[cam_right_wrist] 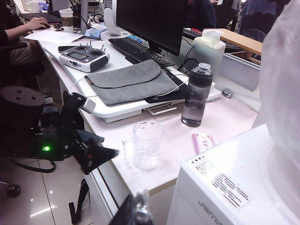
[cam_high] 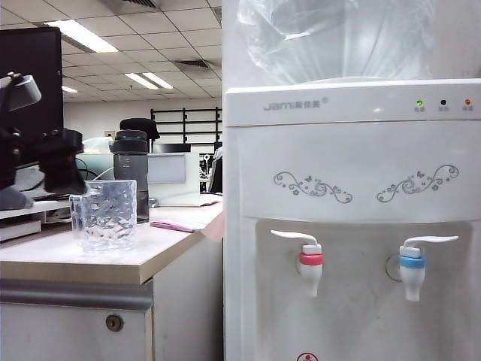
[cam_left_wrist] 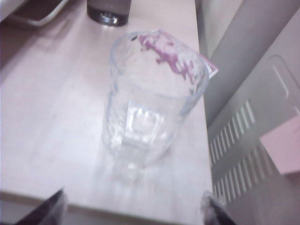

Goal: Pick up the plastic mug from the left desk, go to the cold water outlet of the water dispenser, press the vertical switch to get some water, then put the mug back on the desk.

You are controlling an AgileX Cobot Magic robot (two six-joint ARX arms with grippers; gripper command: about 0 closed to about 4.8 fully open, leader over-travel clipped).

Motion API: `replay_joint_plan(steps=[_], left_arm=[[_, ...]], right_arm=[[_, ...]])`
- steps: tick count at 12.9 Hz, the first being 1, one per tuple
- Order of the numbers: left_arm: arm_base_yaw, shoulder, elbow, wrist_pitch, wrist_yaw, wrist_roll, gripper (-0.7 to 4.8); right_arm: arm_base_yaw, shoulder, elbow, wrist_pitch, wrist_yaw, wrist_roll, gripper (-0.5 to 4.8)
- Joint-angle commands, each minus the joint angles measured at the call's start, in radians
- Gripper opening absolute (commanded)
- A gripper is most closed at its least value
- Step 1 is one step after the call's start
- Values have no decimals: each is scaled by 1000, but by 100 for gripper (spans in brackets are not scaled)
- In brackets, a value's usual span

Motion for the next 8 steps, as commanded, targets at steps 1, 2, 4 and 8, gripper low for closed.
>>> replay_joint_plan(steps=[1, 2, 4, 8], left_arm=[[-1, 76, 5, 135, -59, 2, 396], [-1, 108, 16, 148, -59, 2, 397], [-1, 199, 90, 148, -58, 5, 397], [-1, 220, 114, 98, -265, 5, 396]], right_arm=[[1, -6, 3, 18, -3, 9, -1], [1, -6, 3, 18, -4, 9, -1], [2, -8, 3, 18, -3, 9, -1], [0, -20, 3, 14, -2, 9, -1]])
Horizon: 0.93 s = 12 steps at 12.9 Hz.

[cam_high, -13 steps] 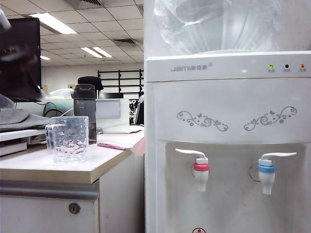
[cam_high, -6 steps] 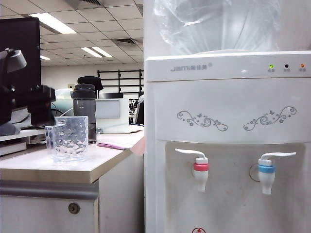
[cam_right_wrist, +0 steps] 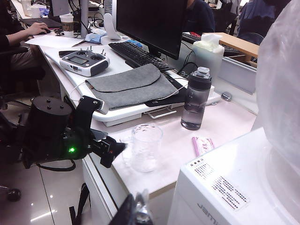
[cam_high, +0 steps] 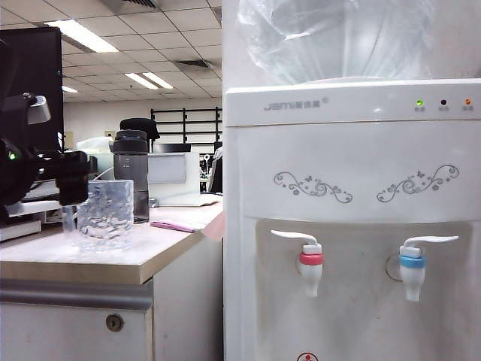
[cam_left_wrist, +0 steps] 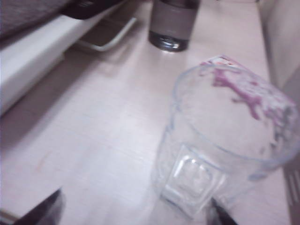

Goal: Pick up the plastic mug from the left desk, go to the cold water outlet of the water dispenser, press the vertical switch to get some water, then put the mug back on the desk.

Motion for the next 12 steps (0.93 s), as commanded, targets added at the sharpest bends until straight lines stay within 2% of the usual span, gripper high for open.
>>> replay_joint_plan(steps=[1, 2, 3, 5, 10, 12], left_arm=[[-1, -1, 5, -21, -77, 1, 395], [-1, -1, 5, -35, -130, -2, 395], [-1, -1, 5, -35, -126, -32, 395], [-1, -1, 5, -27, -85, -37, 395], [-1, 72, 27, -19, -92, -15, 395], [-1, 101, 52, -12, -131, -15, 395]], right_arm=[[0, -4, 3, 14, -2, 4, -1], [1, -4, 3, 14, -2, 4, -1], [0, -4, 3, 14, -2, 4, -1], [1, -4, 3, 14, -2, 4, -1], [1, -8, 3, 14, -3, 4, -1], [1, -8, 3, 14, -3, 4, -1]])
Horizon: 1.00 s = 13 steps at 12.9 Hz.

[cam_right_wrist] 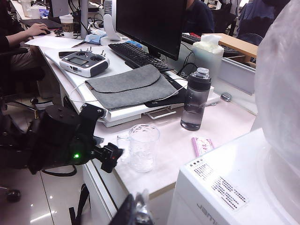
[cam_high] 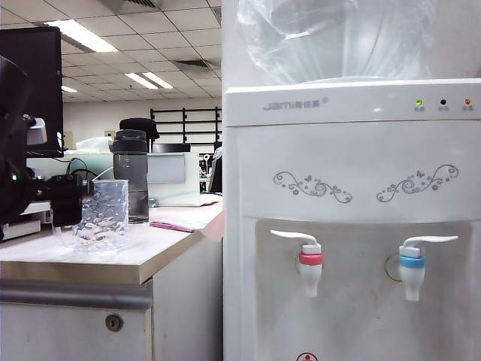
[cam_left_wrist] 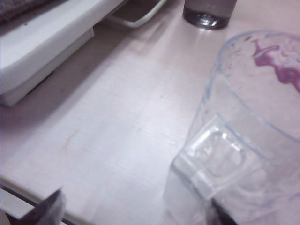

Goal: Pick up the plastic mug from the left desk, go to the cold water outlet of the water dispenser, press the vertical switch to get some water, then put the mug back on the desk.

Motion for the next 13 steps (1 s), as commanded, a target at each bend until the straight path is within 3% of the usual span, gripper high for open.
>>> replay_joint_plan(steps=[1, 2, 4, 7, 10, 13], left_arm=[[-1, 22, 31, 20, -70, 3, 395], [0, 43, 51, 21, -115, 3, 395], [0, 51, 57, 21, -114, 3, 395], [45, 52, 57, 35, -32, 6, 396], [93, 52, 58, 66, 95, 72, 396], [93, 120, 61, 142, 117, 97, 396]], right_arm=[[0, -4, 3, 14, -3, 4, -1], [1, -4, 3, 14, -3, 4, -1], [1, -4, 3, 13, -3, 5, -1], [1, -4, 3, 11, -3, 4, -1], [1, -4, 3, -2, -3, 4, -1], [1, -4, 3, -2, -3, 5, -1]])
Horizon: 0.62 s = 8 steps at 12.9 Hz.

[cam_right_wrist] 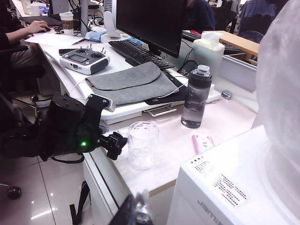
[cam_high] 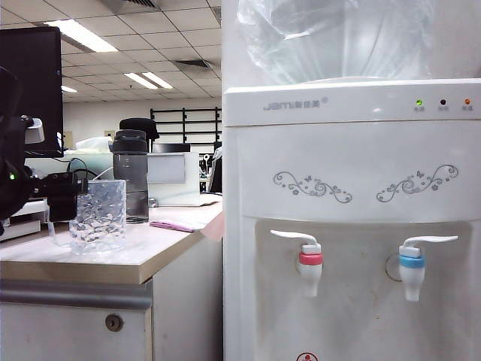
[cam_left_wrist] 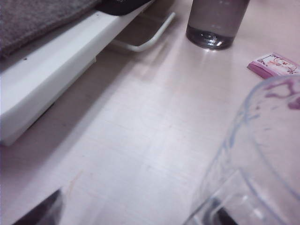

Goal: Pick up the plastic mug from the left desk, go to the cold water outlet of the water dispenser, press the vertical switch to get some water, then put the mug back on the desk.

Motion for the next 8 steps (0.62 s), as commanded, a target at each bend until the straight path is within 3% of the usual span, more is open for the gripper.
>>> replay_joint_plan(steps=[1, 8], left_arm=[[1, 60, 9, 86, 23, 23, 396], [2, 128, 33, 179, -5, 24, 395]], right_arm=[[2, -3, 3, 9, -3, 5, -1], [1, -3, 3, 2, -3, 5, -1]])
